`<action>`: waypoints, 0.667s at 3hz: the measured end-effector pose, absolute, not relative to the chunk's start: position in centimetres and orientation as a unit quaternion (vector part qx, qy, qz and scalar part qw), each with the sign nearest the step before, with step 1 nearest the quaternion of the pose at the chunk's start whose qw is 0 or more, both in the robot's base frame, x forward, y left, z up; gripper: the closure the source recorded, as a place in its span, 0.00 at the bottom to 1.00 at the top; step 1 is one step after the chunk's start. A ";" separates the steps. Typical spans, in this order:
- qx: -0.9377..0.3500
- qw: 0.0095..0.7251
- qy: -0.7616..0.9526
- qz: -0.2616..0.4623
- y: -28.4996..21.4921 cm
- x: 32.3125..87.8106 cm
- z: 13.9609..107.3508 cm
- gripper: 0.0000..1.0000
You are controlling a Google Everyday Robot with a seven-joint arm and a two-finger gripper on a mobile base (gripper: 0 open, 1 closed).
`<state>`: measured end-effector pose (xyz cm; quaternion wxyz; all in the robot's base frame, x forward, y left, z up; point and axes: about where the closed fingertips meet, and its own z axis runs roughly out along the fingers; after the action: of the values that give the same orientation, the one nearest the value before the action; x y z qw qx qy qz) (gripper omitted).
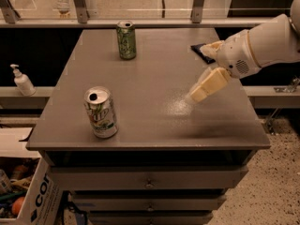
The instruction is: Knock green can over
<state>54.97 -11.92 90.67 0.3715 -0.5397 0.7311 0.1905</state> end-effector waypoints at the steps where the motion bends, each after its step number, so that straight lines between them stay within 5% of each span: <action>1: -0.542 0.374 0.726 0.198 -11.4 54.8 90.8 0.00; 2: -0.531 0.392 0.720 0.215 -11.0 55.3 90.5 0.00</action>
Offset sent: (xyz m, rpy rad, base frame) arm 0.0097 0.0128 -0.0014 0.1855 -0.0227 -0.0005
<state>55.27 -11.03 90.48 0.3924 -0.5309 0.7196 0.2153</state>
